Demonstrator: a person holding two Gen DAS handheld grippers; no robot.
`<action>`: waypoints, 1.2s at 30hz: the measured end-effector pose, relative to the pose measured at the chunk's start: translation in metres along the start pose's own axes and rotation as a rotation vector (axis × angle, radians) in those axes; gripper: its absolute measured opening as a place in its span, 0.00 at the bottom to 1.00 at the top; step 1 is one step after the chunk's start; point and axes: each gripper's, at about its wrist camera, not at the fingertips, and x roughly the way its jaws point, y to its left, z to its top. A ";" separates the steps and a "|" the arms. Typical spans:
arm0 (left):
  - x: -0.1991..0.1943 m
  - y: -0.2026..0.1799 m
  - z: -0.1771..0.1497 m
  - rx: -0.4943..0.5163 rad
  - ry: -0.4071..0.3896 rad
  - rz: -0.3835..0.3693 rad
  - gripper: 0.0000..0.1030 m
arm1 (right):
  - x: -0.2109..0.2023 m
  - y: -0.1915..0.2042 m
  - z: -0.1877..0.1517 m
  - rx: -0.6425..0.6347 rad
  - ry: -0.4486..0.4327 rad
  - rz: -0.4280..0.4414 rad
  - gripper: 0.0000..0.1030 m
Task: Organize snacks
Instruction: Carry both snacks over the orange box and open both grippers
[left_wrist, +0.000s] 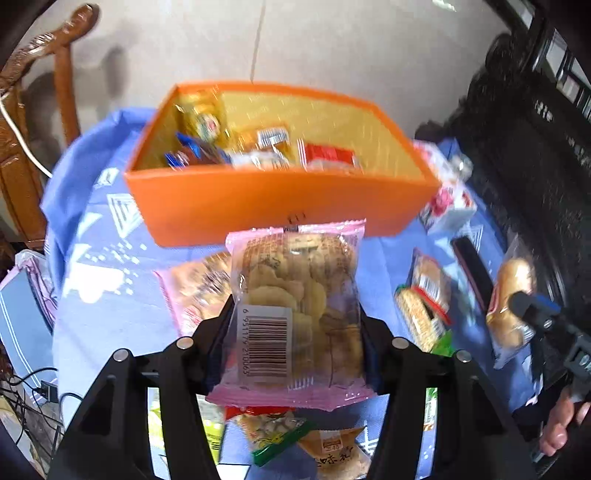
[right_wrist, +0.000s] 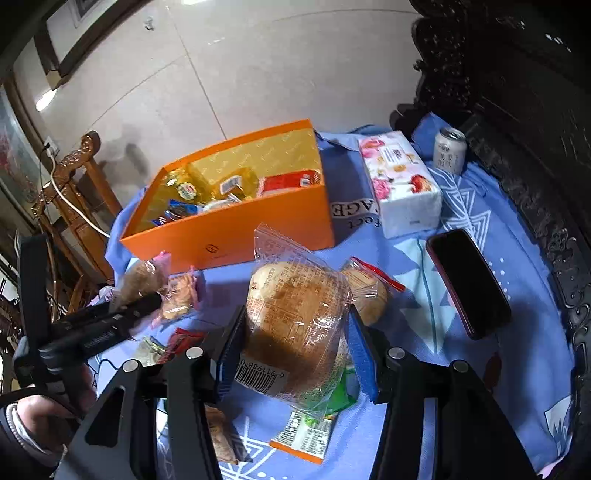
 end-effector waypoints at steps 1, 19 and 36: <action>-0.008 0.003 0.005 -0.006 -0.021 -0.001 0.54 | -0.002 0.004 0.002 -0.005 -0.008 0.007 0.51; -0.046 0.019 0.178 -0.035 -0.301 0.126 0.96 | 0.025 0.090 0.176 -0.232 -0.226 0.027 0.55; -0.062 0.026 0.134 -0.090 -0.243 0.222 0.96 | -0.008 0.076 0.116 -0.172 -0.180 0.004 0.96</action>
